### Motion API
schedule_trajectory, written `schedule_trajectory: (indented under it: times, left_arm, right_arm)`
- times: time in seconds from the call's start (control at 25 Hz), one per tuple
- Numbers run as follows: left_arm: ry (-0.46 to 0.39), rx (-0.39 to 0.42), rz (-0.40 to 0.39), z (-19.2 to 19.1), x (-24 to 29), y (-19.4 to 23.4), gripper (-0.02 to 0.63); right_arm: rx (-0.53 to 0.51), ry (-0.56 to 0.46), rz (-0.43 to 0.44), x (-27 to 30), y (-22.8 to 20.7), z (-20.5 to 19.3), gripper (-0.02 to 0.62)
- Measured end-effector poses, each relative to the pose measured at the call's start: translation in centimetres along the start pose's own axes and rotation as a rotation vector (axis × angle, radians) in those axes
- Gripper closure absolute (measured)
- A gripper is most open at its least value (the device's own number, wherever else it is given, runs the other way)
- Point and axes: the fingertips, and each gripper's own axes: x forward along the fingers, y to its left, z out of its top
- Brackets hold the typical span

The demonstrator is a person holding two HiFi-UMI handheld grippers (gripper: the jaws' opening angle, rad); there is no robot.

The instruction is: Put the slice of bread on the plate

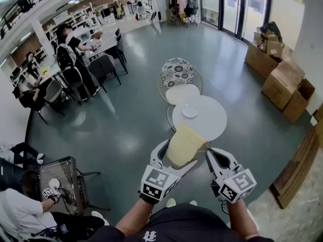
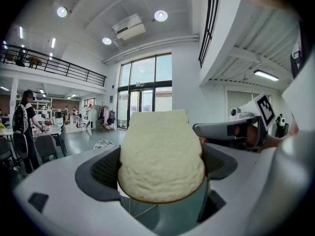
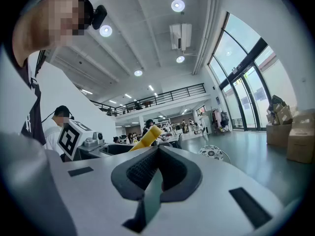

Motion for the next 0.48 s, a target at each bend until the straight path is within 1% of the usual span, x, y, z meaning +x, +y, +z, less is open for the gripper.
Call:
schedule_trajectory:
  times: [0.16,0.32,0.48]
  left_arm:
    - [-0.006,0.001,0.002,-0.13,-0.09,-0.34,0.098]
    - [-0.007,-0.003,0.005,-0.34,-0.23,-0.20,0.098]
    - [-0.003,-0.006,0.002,-0.75,0.08,-0.39,0.098]
  right_arm:
    - [0.000,-0.001,0.005,-0.34,0.10,-0.17,0.589]
    - [0.037,0.003,0.029,-0.22,0.48,-0.51,0.589]
    - [0.041,0.000,0.019,-0.32,0.19,-0.81,0.589]
